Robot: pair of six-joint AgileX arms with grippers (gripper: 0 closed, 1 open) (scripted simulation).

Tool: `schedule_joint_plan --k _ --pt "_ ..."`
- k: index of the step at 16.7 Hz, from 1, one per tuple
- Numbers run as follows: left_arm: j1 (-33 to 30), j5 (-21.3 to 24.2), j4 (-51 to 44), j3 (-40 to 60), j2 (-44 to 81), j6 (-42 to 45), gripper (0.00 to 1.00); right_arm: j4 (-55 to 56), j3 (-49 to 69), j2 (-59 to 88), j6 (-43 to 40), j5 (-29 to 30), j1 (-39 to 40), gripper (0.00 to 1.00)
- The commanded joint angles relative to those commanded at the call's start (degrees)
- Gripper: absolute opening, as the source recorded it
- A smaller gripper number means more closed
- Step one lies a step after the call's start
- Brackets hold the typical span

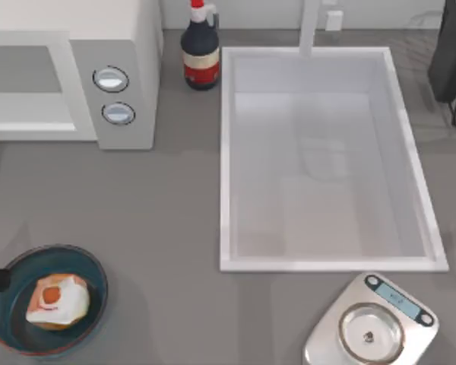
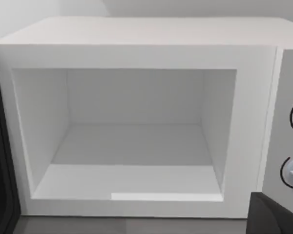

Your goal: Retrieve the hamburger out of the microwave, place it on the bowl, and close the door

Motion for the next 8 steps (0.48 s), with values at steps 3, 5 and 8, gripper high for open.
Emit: schedule_joint_plan --k 3,5,8 --pt "-2.9 -2.9 -4.2 0.8 -3.7 -0.1 0.0 0.0 0.0 0.0 0.0 0.0 0.0 1.0" --pt "-5.6 -5.5 -8.8 1.6 -7.1 -0.1 0.0 0.0 0.0 0.0 0.0 0.0 0.0 1.0" --pt "-8.4 -8.4 -13.2 2.4 -10.8 -0.2 0.0 0.0 0.0 0.0 0.0 0.0 0.0 1.0"
